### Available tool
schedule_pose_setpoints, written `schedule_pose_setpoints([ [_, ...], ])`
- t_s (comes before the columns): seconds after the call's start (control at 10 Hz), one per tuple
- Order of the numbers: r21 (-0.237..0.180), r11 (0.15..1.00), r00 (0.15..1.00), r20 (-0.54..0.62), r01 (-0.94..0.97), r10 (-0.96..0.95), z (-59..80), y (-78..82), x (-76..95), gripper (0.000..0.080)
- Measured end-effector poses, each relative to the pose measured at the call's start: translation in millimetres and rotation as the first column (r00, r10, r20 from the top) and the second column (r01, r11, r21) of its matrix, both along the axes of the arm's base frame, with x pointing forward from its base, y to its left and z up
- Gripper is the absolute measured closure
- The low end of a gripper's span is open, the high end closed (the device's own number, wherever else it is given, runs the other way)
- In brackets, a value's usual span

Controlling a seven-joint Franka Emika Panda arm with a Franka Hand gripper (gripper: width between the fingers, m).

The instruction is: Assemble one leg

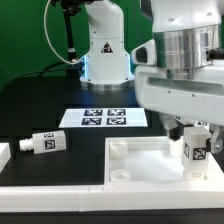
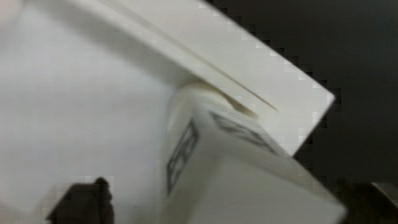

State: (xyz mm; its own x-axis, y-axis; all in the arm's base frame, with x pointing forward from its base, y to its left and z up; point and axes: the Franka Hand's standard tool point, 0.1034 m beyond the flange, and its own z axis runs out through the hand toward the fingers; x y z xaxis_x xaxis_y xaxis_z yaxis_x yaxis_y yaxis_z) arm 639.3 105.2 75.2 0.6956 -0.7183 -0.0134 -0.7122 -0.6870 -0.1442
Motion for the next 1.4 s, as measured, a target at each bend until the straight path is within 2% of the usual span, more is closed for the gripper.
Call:
schedule_pose_setpoints([
  [0.1, -0.011, 0.997, 0.997, -0.002, -0.081, 0.081, -0.9, 7.5, -2.8, 0.0158],
  [0.3, -0.026, 0.977, 0.977, 0.013, -0.212, 0.213, -0.7, 5.4, -2.0, 0.0151],
  [0.4, -0.053, 0.940, 0.941, 0.015, -0.337, 0.338, 0.3, 7.2, -2.1, 0.0151],
  [0.5, -0.101, 0.838, 0.842, 0.007, -0.536, 0.539, 3.4, 12.7, -1.4, 0.0151],
  [0.6, -0.106, 0.809, 0.813, 0.009, -0.579, 0.583, 3.6, 14.3, -0.9, 0.0158],
  [0.7, -0.097, 0.843, 0.846, 0.009, -0.530, 0.533, 2.4, 12.3, -1.1, 0.0273],
  [0.8, -0.095, 0.851, 0.854, 0.008, -0.517, 0.520, 2.4, 12.5, -1.1, 0.0273],
  [0.9, -0.095, 0.854, 0.857, 0.008, -0.512, 0.515, 2.3, 12.3, -1.2, 0.0473],
  [1.0, -0.090, 0.892, 0.895, 0.004, -0.444, 0.446, 1.6, 8.8, -1.4, 0.0508],
  [1.2, -0.071, 0.965, 0.968, -0.004, -0.251, 0.252, 1.1, 8.8, -1.7, 0.0508],
  [1.3, -0.061, 0.994, 0.996, -0.012, -0.090, 0.089, 0.5, 9.8, -2.2, 0.0508],
  [1.4, -0.023, 0.992, 0.991, -0.030, 0.127, -0.127, -0.7, 9.8, -2.1, 0.0508],
])
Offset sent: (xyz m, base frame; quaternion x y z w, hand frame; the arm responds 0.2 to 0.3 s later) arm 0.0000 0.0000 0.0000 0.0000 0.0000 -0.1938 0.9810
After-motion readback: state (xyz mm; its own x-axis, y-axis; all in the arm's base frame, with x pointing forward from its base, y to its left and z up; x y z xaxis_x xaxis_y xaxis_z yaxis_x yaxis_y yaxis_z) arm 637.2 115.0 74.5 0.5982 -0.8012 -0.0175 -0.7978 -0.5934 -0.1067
